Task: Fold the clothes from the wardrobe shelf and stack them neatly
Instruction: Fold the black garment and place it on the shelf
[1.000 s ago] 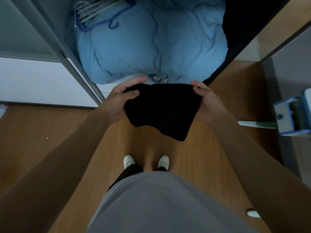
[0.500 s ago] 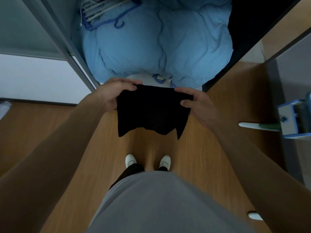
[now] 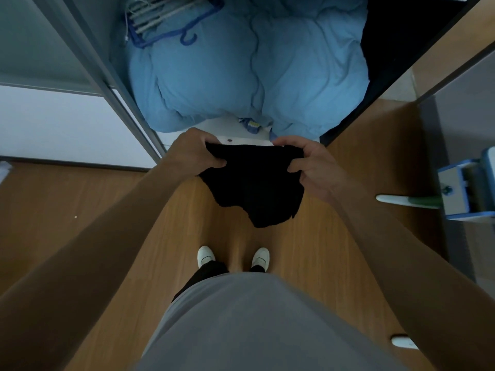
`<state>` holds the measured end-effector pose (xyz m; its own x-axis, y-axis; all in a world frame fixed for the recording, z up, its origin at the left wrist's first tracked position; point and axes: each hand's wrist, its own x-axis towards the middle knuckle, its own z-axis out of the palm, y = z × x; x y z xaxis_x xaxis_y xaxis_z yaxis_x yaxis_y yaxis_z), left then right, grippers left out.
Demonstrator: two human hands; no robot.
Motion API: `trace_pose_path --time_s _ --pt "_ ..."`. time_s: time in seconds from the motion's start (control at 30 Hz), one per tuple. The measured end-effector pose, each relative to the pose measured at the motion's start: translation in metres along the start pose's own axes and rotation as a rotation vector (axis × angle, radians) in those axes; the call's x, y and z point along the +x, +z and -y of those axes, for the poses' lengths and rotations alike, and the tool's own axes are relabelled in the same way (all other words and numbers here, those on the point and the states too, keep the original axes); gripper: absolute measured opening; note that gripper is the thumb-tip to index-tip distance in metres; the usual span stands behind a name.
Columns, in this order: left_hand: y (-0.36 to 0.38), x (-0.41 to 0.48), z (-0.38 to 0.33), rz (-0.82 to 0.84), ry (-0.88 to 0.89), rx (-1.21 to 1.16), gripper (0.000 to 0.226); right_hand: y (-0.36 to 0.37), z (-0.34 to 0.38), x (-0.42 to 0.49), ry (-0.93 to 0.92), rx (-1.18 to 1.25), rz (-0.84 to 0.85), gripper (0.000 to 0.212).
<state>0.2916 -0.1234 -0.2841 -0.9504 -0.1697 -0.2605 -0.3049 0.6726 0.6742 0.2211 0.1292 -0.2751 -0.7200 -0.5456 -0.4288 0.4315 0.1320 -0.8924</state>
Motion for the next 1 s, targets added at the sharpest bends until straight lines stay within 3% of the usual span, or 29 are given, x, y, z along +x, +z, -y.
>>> trace_pose_path --time_s 0.1,0.23,0.37,0.43,0.5,0.63,0.7,0.73,0.87,0.93,1.0 --pt "-0.002 -0.001 0.012 -0.051 0.041 -0.279 0.029 -0.005 0.001 -0.001 -0.018 0.122 -0.001 0.064" --pt "0.002 -0.007 0.025 0.056 0.029 -0.862 0.038 -0.008 0.003 0.000 -0.039 0.247 0.000 0.065" --pt "0.024 -0.013 0.019 0.139 -0.013 -0.791 0.053 -0.004 0.008 0.000 -0.029 0.311 -0.005 0.064" --pt "0.033 -0.013 0.011 0.045 -0.092 -0.765 0.044 -0.003 0.010 0.001 -0.031 0.265 -0.008 0.065" --pt "0.034 -0.010 0.009 -0.049 -0.147 -0.788 0.039 -0.007 0.012 0.001 -0.035 0.020 -0.045 0.063" --pt "0.030 -0.005 0.007 -0.041 -0.162 -0.885 0.034 -0.019 0.014 0.001 -0.044 -0.923 -0.021 0.042" --pt "0.026 -0.004 0.006 -0.026 -0.158 -0.911 0.033 -0.017 0.009 -0.002 -0.036 -1.053 -0.028 0.014" --pt "0.024 -0.003 0.006 -0.011 -0.158 -0.913 0.034 -0.016 0.005 -0.002 -0.061 -1.071 -0.066 0.016" --pt "0.013 -0.002 0.011 0.064 -0.182 -0.871 0.045 -0.016 0.005 -0.003 -0.146 -0.953 -0.115 0.015" --pt "0.009 -0.002 0.014 0.074 -0.205 -0.929 0.043 -0.022 0.012 -0.002 -0.092 -0.640 -0.136 0.010" --pt "0.008 -0.002 0.013 0.059 -0.244 -1.069 0.049 -0.029 0.018 -0.002 -0.029 -0.209 -0.147 0.019"
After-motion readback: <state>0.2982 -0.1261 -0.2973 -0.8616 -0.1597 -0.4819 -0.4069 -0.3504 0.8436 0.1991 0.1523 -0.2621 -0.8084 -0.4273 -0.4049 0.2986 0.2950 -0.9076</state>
